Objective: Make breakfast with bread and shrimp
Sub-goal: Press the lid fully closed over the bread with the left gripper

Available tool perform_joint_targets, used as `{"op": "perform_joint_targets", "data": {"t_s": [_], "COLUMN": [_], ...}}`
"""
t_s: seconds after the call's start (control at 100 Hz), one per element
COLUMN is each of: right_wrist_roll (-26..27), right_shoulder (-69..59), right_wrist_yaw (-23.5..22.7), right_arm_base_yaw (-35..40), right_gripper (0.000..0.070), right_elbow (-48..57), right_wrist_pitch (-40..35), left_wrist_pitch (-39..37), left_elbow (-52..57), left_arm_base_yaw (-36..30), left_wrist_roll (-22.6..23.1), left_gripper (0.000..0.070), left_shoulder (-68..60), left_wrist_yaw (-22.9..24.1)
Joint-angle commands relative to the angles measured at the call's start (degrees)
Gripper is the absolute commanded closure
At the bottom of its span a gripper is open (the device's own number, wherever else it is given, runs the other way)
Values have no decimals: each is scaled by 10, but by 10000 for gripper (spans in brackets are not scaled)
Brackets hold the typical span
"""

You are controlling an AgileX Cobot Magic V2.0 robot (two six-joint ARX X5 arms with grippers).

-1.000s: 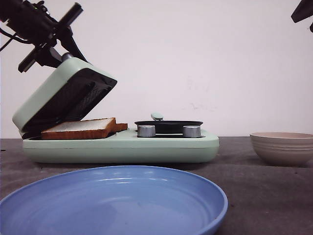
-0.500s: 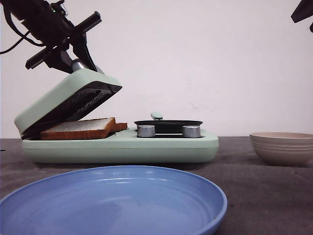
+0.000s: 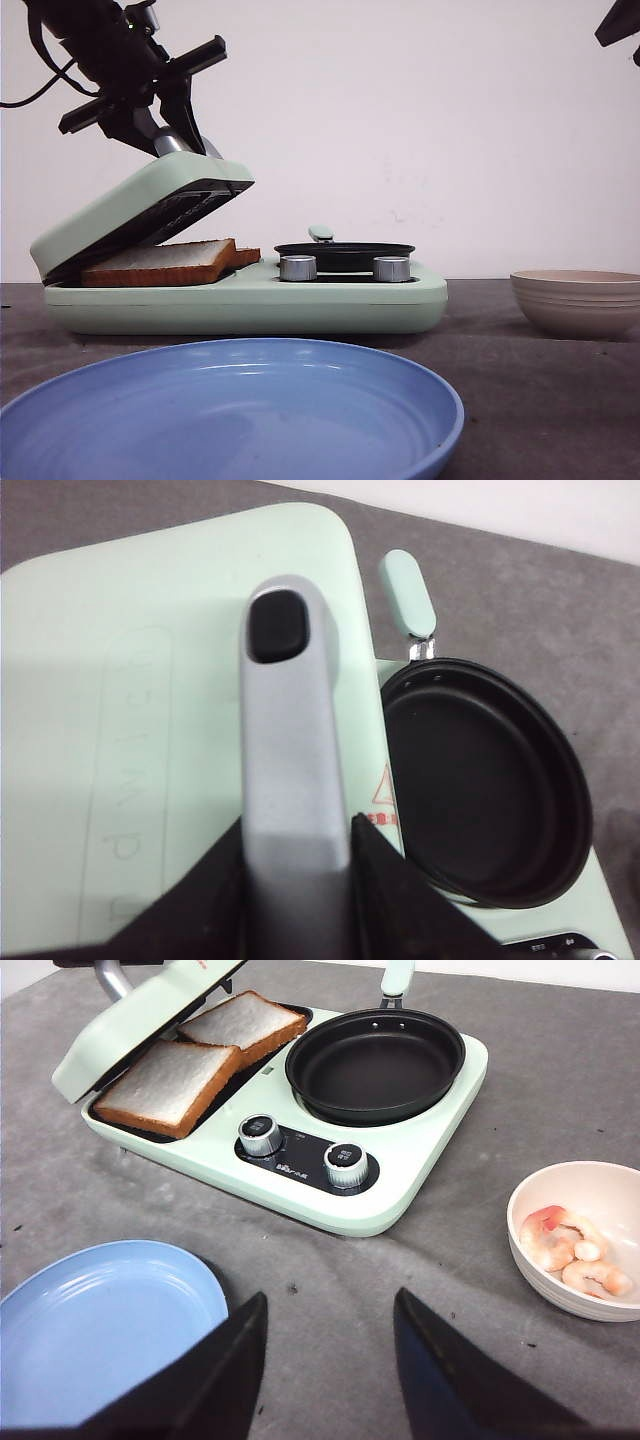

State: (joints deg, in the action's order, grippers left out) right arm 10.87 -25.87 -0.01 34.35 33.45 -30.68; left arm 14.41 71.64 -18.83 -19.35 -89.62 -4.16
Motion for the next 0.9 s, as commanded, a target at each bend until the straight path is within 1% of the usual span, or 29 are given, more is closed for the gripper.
{"op": "perform_joint_targets", "data": {"t_s": [0.0,0.09,0.58,0.89], "right_wrist_roll": [1,1,3,3], "right_shoulder": [-3,-3,-3,-3], "right_wrist_yaw": [1,1,1,1], "right_arm_base_yaw": [4,4,4,4], "right_gripper": [463,464,464,464], "right_elbow": [2,2,2,2], "right_wrist_pitch": [6,6,0,1], "left_wrist_pitch": [27,27,28,25], "left_elbow": [0,0,0,0], "left_arm_base_yaw": [-2,-4,-5,-11], "left_wrist_roll": [87,94,94,95], "left_gripper": [697,697,697,694], "left_shoulder": [-11,-16,-90,-95], "left_wrist_yaw": [11,15,28,27]}}
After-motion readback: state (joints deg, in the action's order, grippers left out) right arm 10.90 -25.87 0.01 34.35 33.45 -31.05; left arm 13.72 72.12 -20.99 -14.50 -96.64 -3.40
